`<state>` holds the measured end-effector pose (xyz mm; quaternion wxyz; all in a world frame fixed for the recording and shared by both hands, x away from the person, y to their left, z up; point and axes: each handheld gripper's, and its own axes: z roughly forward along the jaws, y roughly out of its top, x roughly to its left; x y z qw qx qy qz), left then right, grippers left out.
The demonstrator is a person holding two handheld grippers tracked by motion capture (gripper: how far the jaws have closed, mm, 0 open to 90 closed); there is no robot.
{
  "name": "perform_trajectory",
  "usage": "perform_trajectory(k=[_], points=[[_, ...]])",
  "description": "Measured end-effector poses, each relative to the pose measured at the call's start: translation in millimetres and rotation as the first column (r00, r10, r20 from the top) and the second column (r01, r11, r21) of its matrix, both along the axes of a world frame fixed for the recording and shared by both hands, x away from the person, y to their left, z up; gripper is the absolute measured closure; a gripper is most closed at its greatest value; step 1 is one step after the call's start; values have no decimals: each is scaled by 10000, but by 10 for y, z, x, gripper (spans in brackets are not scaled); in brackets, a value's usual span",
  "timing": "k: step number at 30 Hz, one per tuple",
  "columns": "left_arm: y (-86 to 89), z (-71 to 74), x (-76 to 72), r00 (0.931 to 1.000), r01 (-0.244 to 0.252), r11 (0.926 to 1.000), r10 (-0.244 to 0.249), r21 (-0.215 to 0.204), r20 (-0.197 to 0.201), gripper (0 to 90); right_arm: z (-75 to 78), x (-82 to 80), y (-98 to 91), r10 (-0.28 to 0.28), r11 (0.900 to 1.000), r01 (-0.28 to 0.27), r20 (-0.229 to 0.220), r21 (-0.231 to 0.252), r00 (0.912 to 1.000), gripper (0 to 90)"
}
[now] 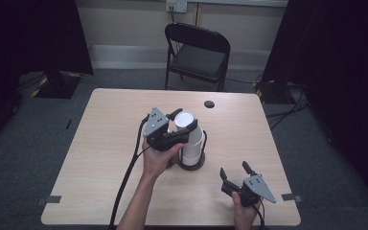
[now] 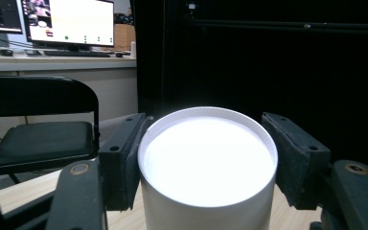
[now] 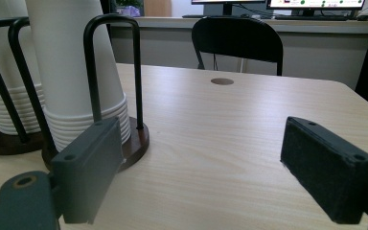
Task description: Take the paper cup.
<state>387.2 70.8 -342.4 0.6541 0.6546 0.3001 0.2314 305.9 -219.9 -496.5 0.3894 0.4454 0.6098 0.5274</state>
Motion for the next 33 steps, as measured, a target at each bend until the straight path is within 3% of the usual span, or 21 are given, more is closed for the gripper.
perform_trajectory(k=[8,11,12,14,16,20,27,33], points=[[56,-15,-107,9999,125,9999,-124,85,-102,352,2,7,3,126,9999,-126,-37,-66,9999,146],[99,-41,-142,9997,65,9999,-67,-79,-216,352,4,9,19,63,9998,-64,-72,-202,10000,146],[136,-71,-173,9994,59,9990,-73,-432,-326,352,5,10,24,46,9997,-49,-114,-234,9999,146],[147,-85,-185,9995,-84,9987,69,-495,-311,352,6,12,24,52,9996,-56,-148,-266,9999,147],[188,-123,-208,9986,64,9976,-100,-690,-514,352,8,19,29,-18,9995,11,-239,-304,9997,176],[203,-156,-251,9985,154,9981,-185,-597,-519,352,8,14,34,-74,9995,67,-213,-317,9997,184],[258,-260,-417,9970,137,9961,-203,-870,-748,352,9,9,28,57,9995,-64,-231,-303,9997,210],[293,-328,-543,9936,344,9941,-452,-1028,-1039,351,12,1,63,464,9981,-471,-188,-401,9987,263]])
